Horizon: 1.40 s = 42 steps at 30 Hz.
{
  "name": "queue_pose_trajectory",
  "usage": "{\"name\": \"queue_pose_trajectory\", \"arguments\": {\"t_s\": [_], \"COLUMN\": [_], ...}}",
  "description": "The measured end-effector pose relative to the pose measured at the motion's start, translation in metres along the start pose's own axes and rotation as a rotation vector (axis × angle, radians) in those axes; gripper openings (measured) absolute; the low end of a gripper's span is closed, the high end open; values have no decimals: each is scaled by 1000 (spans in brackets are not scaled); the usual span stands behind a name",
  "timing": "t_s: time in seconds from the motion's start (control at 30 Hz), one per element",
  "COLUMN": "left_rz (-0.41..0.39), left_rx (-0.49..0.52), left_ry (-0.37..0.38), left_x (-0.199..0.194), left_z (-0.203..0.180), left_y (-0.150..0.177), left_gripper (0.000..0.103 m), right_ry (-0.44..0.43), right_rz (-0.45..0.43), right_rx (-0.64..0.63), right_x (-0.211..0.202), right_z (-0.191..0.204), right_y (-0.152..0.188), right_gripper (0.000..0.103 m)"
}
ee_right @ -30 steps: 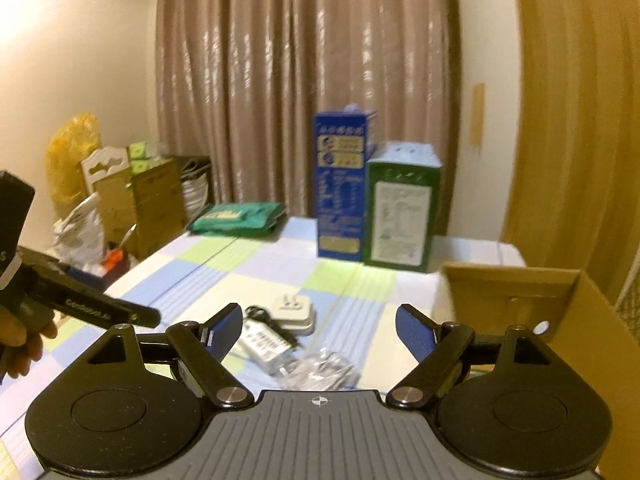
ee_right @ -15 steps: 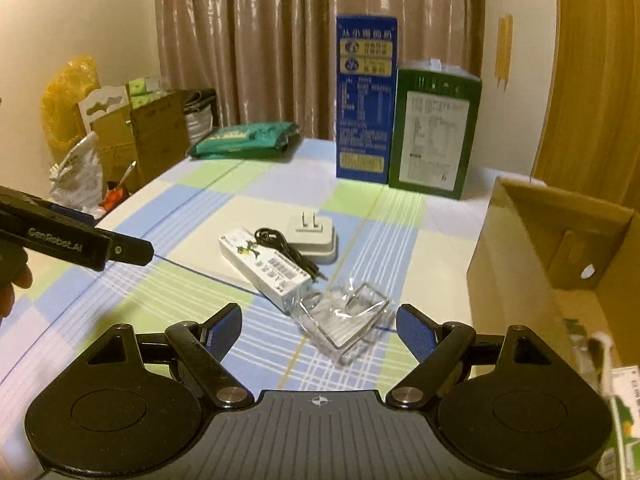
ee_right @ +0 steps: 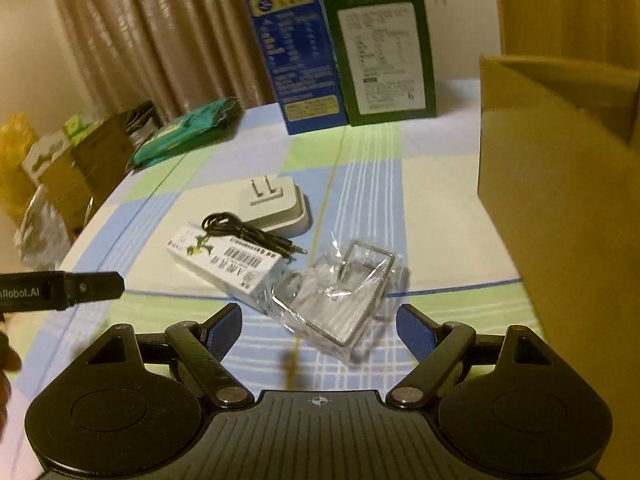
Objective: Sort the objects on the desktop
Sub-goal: 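Grasp the plastic-wrapped metal hook with the right tool, then grasp the white vitamin A cream box with left tool while right holds hook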
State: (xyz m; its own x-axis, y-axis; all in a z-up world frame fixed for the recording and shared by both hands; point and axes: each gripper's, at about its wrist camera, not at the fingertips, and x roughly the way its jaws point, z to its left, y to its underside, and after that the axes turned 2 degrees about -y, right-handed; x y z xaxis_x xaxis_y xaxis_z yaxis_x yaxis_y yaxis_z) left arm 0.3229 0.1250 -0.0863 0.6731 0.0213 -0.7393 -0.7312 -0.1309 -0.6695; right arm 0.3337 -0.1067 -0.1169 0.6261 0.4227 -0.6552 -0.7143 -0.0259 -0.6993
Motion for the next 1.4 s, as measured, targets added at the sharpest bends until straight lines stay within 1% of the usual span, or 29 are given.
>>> {"name": "queue_pose_trajectory", "arguments": {"t_s": [0.17,0.33,0.37,0.4,0.47,0.5,0.6,0.7,0.77,0.83,0.93,1.0,1.07,1.13,1.2,1.27,1.4], "left_rz": [-6,7,11,18,28,34,41,41,40,42,51,54,52,51,48,44,47], "left_rx": [-53,-59,-57,-54,-52,-53,-52,-43,-36,-29,-25,-22,-16,-8,-1,1,0], "left_ry": [20,30,29,29,31,32,38,39,40,43,51,53,56,60,63,65,68], "left_x": [7,16,18,20,24,25,27,26,25,23,21,19,15,12,9,9,15], "left_z": [-4,-9,-9,-9,-8,-8,-8,-7,-6,-5,-1,0,0,0,1,1,-4], "left_y": [-3,-2,-1,0,2,3,3,3,2,1,1,0,0,0,0,1,4], "left_gripper": [102,102,102,102,102,102,102,102,102,102,102,102,102,102,102,102,101], "right_ry": [37,42,42,40,36,40,56,72,58,45,11,-17,-66,-140,-186,-179,-86], "right_rz": [-22,3,6,8,16,16,20,25,38,41,57,69,82,110,129,127,96], "right_rx": [61,65,59,52,31,19,-44,-174,-273,-331,-375,-431,-474,-515,-554,-557,-497], "right_x": [11,22,23,24,25,25,26,31,35,35,32,28,23,17,11,7,3], "right_z": [-5,-5,-4,-3,-1,-1,2,9,14,17,21,27,34,42,51,56,45], "right_y": [-5,-6,-5,-5,-4,-5,-6,-8,-8,-7,-1,8,15,25,35,40,34], "right_gripper": [82,81,79,71,65,61,60,60,60,60,60,60,60,60,60,60,60]}}
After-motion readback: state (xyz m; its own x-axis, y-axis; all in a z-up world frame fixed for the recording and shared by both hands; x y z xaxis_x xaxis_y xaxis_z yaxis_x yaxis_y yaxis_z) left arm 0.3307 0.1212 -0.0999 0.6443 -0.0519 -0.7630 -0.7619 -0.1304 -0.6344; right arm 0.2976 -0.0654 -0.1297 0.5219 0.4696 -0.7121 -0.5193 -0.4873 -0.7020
